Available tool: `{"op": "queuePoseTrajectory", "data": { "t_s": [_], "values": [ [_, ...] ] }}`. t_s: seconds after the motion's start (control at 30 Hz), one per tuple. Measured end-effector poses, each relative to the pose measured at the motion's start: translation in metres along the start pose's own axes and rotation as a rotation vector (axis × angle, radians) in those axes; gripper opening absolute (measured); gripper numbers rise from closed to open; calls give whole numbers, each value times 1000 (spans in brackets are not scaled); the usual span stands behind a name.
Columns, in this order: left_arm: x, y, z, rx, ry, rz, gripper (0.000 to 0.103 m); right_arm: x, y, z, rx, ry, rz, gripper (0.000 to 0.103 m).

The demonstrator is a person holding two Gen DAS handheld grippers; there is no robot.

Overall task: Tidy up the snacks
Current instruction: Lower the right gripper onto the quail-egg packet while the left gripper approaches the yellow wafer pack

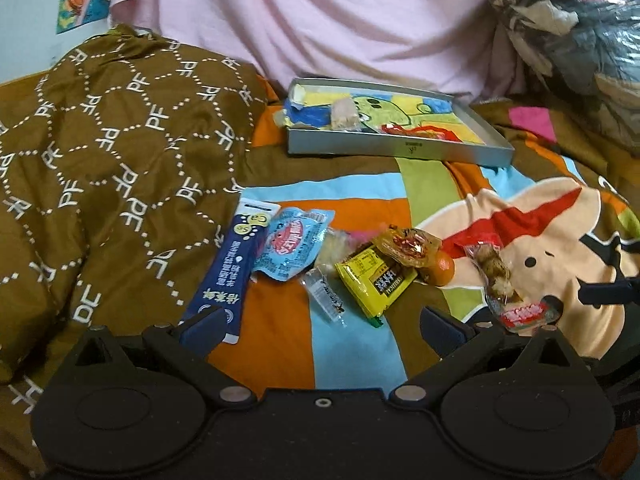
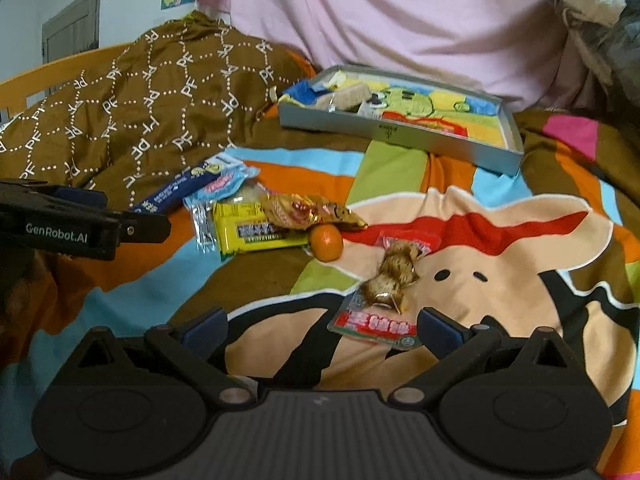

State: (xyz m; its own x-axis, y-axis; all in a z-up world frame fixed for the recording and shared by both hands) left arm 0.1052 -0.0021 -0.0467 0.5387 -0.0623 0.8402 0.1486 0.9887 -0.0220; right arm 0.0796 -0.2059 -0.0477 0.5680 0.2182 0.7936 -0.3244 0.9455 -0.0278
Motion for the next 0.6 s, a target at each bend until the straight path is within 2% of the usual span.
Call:
{"op": "queuePoseTrajectory", "data": {
  "t_s": [0.4,0.6],
  "values": [
    [18,-7,-38,-75,-29,-92,102,10,-20,-23,-34,-16,15,103],
    [25,-12,-56,-106,-55,-184,102,21,-33,-43,-23,12,31,103]
  ]
}}
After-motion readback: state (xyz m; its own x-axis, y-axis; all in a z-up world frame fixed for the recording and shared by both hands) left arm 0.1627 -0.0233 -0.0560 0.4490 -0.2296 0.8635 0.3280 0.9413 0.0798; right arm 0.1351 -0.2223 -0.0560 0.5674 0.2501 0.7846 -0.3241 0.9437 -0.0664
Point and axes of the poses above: each gripper's, at about its wrist camera, not at the fingertips, and z roughly against the way its jaws point, y to its left, x to its top, the point moved 3 cm from there along -z, roughly the way its jaws point, and after that the axes turned 5 degrees about -z, right-handed, at the moved point
